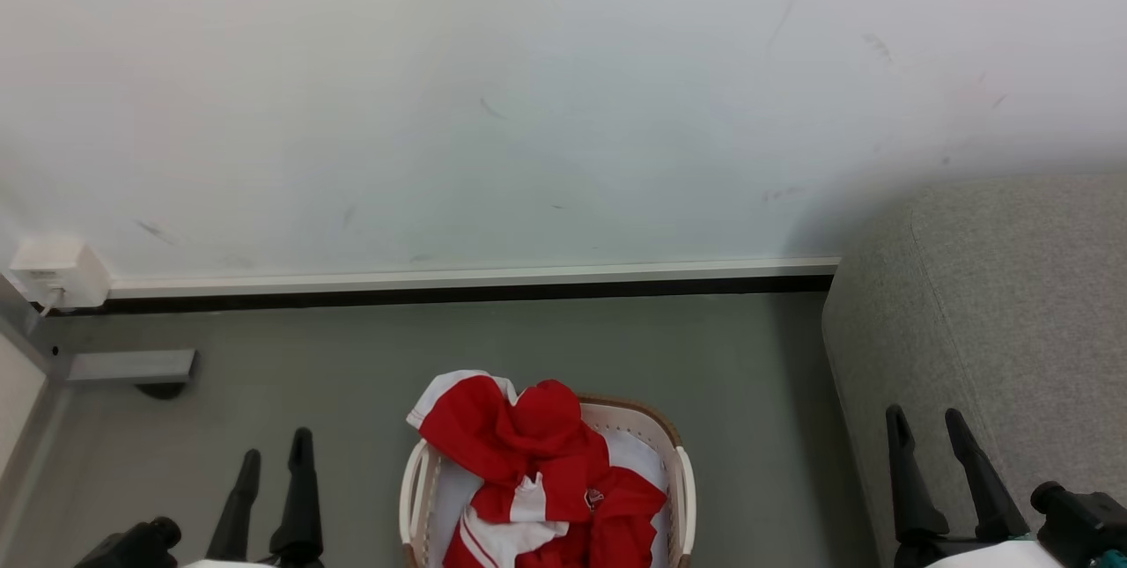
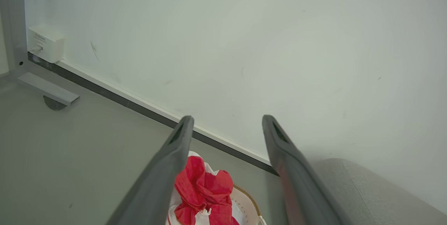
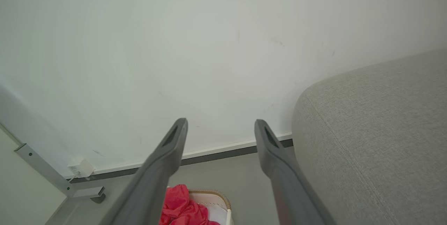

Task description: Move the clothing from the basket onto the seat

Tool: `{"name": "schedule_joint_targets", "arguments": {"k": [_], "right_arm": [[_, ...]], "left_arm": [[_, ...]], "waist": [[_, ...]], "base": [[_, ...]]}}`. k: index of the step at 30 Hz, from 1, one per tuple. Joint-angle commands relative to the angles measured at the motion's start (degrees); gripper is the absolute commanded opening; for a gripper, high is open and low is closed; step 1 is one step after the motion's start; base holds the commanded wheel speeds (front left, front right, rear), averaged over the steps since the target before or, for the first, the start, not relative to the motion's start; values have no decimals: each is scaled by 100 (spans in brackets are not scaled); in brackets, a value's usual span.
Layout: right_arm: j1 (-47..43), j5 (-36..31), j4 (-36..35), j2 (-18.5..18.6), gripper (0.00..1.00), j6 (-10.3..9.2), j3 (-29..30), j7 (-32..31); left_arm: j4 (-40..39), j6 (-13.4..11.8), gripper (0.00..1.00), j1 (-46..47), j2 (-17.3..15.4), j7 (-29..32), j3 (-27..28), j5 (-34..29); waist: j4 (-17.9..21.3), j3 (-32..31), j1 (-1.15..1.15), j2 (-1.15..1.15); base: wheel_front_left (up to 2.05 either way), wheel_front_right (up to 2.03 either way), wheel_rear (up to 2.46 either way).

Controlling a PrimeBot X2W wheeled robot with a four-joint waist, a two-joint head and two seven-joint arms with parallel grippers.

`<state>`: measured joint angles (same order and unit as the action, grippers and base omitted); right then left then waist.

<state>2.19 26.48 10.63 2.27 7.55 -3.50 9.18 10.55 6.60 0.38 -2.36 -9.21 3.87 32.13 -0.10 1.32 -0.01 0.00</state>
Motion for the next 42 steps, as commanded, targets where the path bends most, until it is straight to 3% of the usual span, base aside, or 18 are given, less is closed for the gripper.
{"name": "schedule_joint_targets", "arguments": {"k": [1,42], "right_arm": [[-33,-195,-84,61,100,-7,6,77],[-210,-1287,71,79,100,-11,33,557]], "left_arm": [[-59,36,100,-23,-53,-88,50,-234],[-161,79,100,-303,-71,-551,60,-2329]], "waist": [[6,0,1,0],[101,36,1,0]], "base": [[0,0,0],[0,0,0]]}}
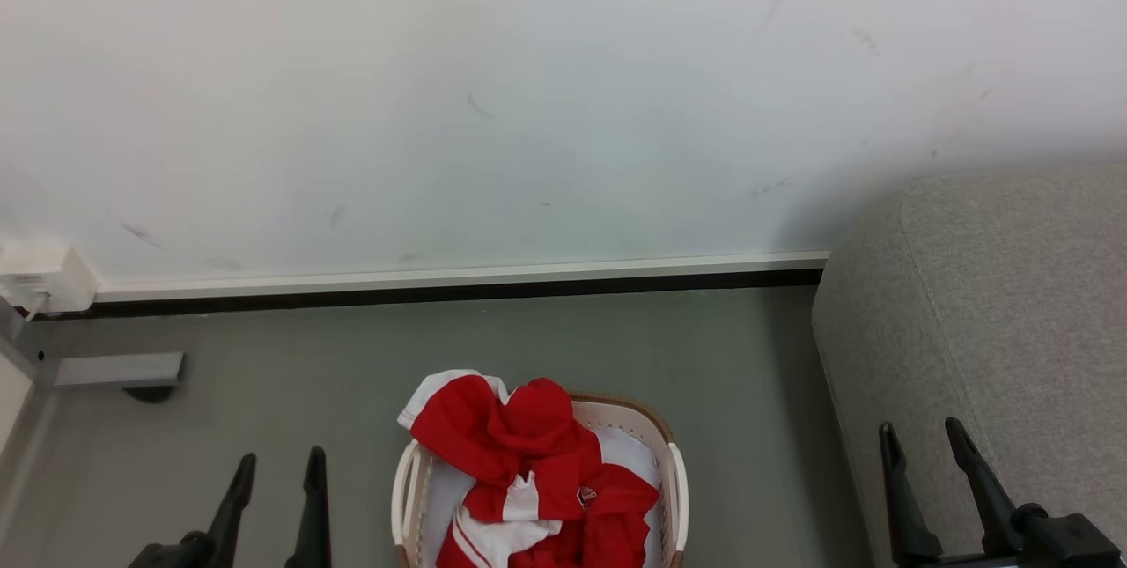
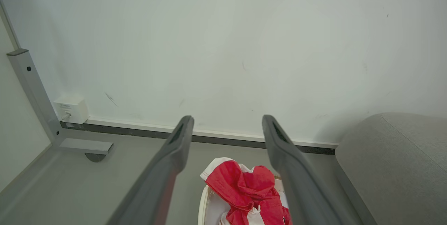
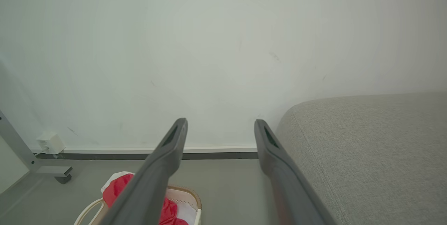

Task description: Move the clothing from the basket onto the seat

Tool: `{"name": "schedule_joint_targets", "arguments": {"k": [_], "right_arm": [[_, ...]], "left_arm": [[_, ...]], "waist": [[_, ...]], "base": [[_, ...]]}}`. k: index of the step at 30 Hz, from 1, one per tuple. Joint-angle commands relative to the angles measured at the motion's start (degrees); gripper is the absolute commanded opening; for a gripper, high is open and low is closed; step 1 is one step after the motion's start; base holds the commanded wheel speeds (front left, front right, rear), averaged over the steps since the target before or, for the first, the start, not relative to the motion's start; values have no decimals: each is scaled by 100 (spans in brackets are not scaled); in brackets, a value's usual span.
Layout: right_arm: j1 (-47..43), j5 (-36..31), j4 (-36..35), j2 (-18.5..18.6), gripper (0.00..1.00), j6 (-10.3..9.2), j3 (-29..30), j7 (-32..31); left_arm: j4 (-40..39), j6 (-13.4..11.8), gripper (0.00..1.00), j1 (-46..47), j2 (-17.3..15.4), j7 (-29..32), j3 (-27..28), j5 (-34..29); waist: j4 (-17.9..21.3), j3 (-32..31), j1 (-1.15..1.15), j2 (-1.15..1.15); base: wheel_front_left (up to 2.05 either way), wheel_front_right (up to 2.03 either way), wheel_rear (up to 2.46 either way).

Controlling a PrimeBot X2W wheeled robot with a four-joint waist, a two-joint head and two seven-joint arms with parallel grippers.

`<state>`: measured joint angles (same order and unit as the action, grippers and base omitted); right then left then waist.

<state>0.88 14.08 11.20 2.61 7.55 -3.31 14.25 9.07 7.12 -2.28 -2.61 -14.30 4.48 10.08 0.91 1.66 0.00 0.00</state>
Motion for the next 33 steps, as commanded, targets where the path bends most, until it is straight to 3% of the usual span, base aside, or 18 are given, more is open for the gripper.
{"name": "schedule_joint_targets", "arguments": {"k": [1,24,30,33], "right_arm": [[-84,-78,36,46,100,-11,20,57],[-22,-56,146,43,100,-12,5,100],[163,-81,61,42,100,-12,-6,100],[254,-117,-3,41,100,-12,-35,99]], "left_arm": [[-6,27,100,-42,-46,-51,-2,-167],[-5,32,100,-82,-45,-88,-44,-166],[78,40,100,165,-43,-88,-224,-291],[208,29,100,345,-169,-87,-577,-250]], "waist": [[1,3,0,0],[93,113,0,0],[191,388,0,0],[266,626,0,0]], "base": [[0,0,0],[0,0,0],[0,0,0],[0,0,0]]}}
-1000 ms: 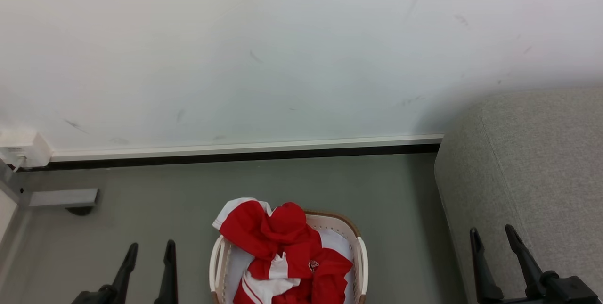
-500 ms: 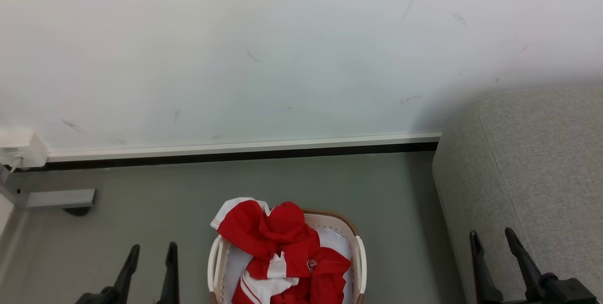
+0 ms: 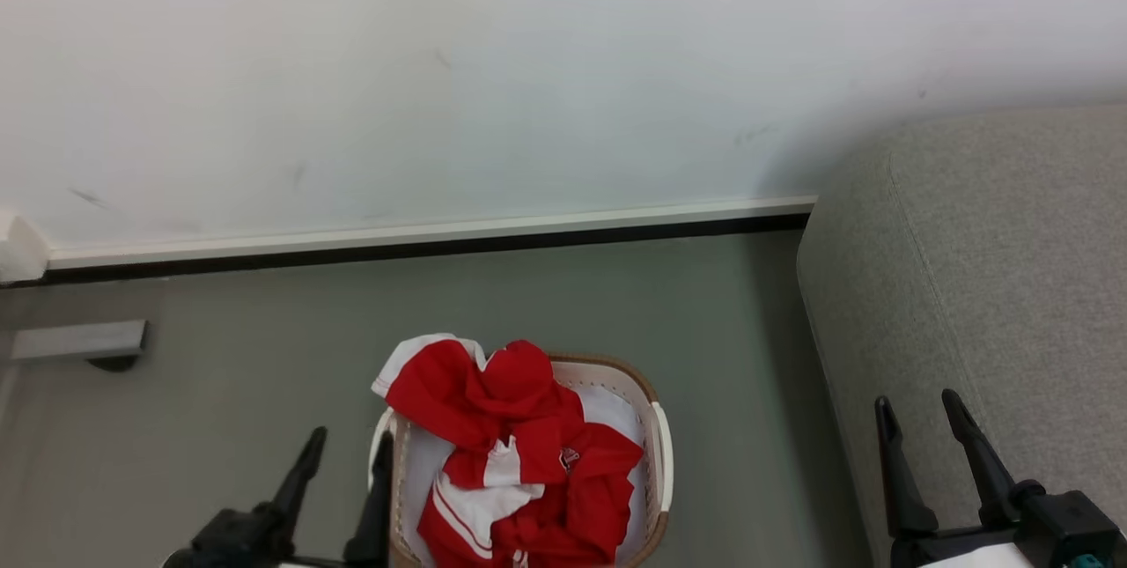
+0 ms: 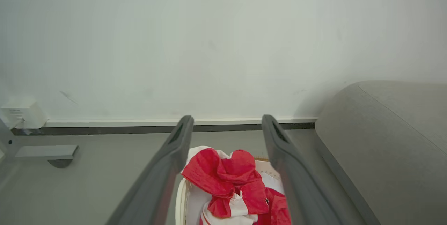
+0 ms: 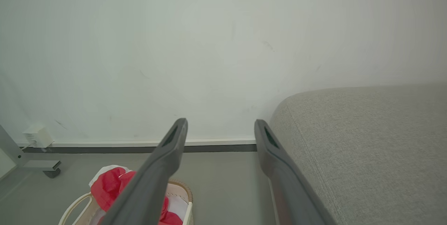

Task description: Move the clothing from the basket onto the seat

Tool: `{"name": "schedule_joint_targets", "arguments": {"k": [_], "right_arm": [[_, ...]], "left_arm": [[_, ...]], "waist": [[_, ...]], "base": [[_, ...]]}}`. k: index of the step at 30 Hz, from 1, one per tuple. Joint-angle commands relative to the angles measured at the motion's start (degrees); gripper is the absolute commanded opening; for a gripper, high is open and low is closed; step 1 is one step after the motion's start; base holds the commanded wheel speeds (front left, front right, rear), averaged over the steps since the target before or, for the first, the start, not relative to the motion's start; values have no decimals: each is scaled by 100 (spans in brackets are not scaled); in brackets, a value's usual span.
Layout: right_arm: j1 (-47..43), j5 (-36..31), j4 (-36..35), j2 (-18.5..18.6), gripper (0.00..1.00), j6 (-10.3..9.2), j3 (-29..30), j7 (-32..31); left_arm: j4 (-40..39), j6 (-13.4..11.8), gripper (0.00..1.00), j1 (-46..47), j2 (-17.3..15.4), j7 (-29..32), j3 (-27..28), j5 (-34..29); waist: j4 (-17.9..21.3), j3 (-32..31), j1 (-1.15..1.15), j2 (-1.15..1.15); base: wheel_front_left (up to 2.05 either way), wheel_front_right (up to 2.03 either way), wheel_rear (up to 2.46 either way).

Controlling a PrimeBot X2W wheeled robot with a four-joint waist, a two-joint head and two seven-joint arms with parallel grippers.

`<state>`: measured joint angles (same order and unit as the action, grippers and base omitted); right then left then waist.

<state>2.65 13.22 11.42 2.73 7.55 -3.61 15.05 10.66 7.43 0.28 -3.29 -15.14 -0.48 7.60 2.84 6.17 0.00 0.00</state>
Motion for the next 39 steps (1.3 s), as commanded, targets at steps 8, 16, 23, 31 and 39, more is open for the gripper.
{"name": "schedule_joint_targets", "arguments": {"k": [8,16,23,31,39], "right_arm": [[526,-101,-357,27,100,-12,-101,20],[890,-33,-690,24,100,-12,-144,20],[1177,49,-1035,21,100,-12,-167,20],[1455,160,-1383,20,100,-12,-137,20],[1611,250,-1518,22,100,-12,-80,20]], "left_arm": [[891,-1,100,986,-802,-2,-1345,276],[1865,-2,100,1965,-1306,-2,-2533,529],[2784,-1,100,2917,-1685,300,-3890,839],[3466,-1,100,3766,-2003,347,-4746,1033],[3951,-1,100,4318,-2141,442,-5414,1220]], "waist": [[354,1049,0,0],[639,1848,0,0],[818,2630,0,0],[898,3373,0,0],[951,3715,0,0]], "base": [[0,0,0],[0,0,0],[0,0,0],[0,0,0],[0,0,0]]}}
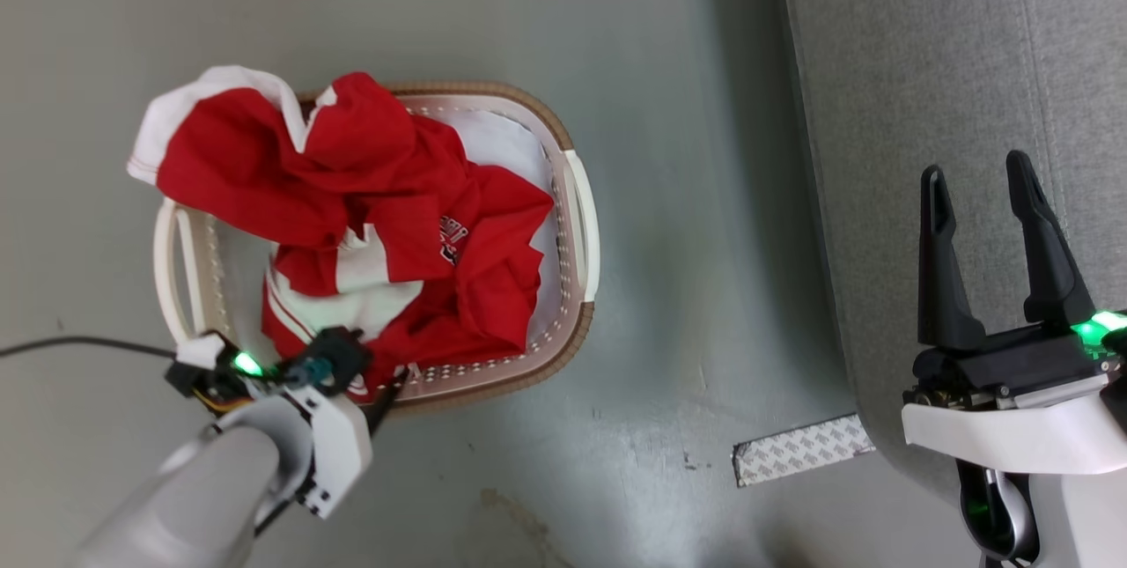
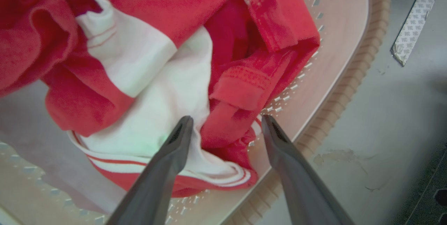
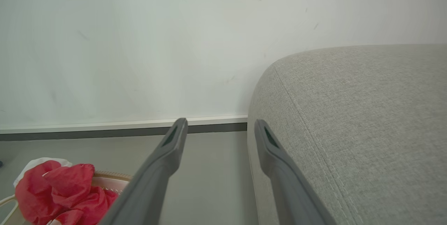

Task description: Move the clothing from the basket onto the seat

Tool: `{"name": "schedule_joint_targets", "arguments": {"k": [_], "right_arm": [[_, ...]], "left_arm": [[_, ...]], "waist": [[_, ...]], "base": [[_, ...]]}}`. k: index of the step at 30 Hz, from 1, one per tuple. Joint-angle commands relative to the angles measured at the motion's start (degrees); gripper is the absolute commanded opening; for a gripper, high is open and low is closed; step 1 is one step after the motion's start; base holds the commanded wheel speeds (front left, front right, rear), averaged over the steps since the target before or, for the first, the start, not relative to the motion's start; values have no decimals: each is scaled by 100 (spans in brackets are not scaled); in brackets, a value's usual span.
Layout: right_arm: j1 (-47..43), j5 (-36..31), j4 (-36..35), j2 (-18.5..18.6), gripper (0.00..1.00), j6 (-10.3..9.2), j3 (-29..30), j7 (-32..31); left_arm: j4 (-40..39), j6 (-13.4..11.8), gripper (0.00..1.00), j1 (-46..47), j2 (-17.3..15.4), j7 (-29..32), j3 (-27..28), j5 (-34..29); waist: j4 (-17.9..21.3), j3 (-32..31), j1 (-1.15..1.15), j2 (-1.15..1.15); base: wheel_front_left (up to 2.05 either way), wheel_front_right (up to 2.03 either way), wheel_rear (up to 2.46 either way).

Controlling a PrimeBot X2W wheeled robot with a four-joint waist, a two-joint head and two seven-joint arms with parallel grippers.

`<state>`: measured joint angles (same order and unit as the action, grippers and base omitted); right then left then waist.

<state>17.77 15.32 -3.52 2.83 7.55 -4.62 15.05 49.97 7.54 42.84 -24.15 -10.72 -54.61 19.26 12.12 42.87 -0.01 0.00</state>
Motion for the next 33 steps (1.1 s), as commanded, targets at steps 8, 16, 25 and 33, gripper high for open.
{"name": "schedule_joint_targets", "arguments": {"k": [8,16,25,33], "right_arm": [[111,164,-88,12,100,-12,15,20],[156,232,-63,12,100,-12,71,20],[143,208,119,13,100,-12,91,20],[-112,70,398,13,100,-12,77,20]], "left_arm": [[457,-12,100,469,-56,-156,-235,70],[547,-12,0,638,35,-362,-454,167],[240,-12,0,461,116,-447,-297,622],[-1030,-174,0,-246,27,-444,487,849]], "waist": [[105,269,1,0],[170,332,1,0],[41,-128,1,0],[-229,-1182,1,0]], "base": [[0,0,0],[0,0,0],[0,0,0],[0,0,0]]}}
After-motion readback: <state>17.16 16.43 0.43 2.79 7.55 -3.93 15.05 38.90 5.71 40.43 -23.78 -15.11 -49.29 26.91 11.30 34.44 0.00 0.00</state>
